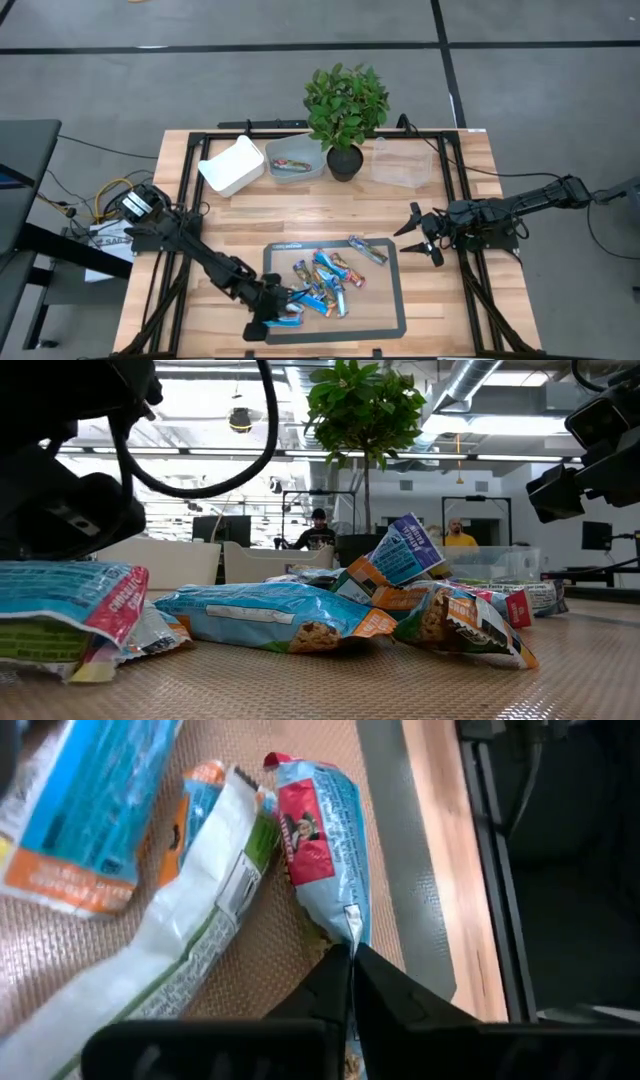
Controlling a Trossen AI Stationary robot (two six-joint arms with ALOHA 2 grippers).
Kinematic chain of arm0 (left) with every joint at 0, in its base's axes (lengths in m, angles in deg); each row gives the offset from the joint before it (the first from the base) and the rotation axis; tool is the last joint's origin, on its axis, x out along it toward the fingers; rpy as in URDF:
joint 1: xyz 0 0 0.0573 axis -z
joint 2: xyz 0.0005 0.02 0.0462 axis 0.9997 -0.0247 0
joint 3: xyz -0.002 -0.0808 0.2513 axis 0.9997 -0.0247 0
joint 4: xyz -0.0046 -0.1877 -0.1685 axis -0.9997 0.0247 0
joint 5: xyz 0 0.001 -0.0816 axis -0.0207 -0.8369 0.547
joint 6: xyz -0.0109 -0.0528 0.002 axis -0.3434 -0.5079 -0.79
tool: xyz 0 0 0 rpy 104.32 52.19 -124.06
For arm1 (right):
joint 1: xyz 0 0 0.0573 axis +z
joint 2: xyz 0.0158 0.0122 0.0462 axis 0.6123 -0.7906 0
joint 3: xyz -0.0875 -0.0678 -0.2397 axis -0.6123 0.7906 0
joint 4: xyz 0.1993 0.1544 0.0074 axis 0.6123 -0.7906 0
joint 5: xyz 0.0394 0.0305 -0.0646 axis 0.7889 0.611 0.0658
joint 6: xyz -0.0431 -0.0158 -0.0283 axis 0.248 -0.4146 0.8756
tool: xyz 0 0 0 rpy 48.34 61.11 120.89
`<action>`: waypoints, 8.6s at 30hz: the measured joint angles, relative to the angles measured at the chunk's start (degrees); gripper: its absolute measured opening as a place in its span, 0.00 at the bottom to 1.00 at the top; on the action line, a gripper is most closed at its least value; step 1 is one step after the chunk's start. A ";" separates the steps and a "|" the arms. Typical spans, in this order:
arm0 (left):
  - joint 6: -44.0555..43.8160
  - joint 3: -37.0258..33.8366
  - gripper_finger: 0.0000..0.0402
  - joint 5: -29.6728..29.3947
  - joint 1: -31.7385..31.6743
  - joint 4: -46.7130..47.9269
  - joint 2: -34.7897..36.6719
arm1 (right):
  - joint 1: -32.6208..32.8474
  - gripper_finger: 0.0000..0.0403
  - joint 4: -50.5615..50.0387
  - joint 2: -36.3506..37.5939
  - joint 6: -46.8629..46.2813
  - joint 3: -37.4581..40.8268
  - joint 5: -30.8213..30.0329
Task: Pick and place Granola Bars by type
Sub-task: Put the red granola bar into the gray bin, then put the yellow granola bar into the white bin
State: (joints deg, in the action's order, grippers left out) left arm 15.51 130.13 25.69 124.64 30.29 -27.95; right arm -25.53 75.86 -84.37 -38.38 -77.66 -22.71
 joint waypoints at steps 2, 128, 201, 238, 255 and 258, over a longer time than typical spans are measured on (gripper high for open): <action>1.58 0.17 0.01 0.31 -0.74 -0.17 0.87 | 0.00 0.55 0.00 0.00 0.00 -0.02 0.00; -14.46 1.25 0.46 -14.33 -3.30 30.05 18.03 | 0.00 0.55 0.00 0.02 0.00 -0.02 0.00; -22.87 0.33 0.11 -28.91 -1.42 35.19 14.59 | -0.01 0.55 0.02 0.01 0.00 -0.01 -0.02; 14.78 0.42 0.11 -43.26 -51.40 47.55 33.99 | 0.00 0.55 0.00 0.00 0.01 -0.02 -0.02; 17.09 -1.04 0.11 -43.09 -65.97 52.20 28.32 | 0.00 0.55 0.00 0.00 0.00 -0.02 -0.01; 17.20 -2.52 0.12 -42.87 -66.77 48.44 26.79 | -0.01 0.55 0.00 0.02 0.00 -0.02 -0.02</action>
State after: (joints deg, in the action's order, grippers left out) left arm 32.71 127.61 -17.18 57.87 78.73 -1.16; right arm -25.54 75.86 -84.35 -38.38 -77.68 -22.73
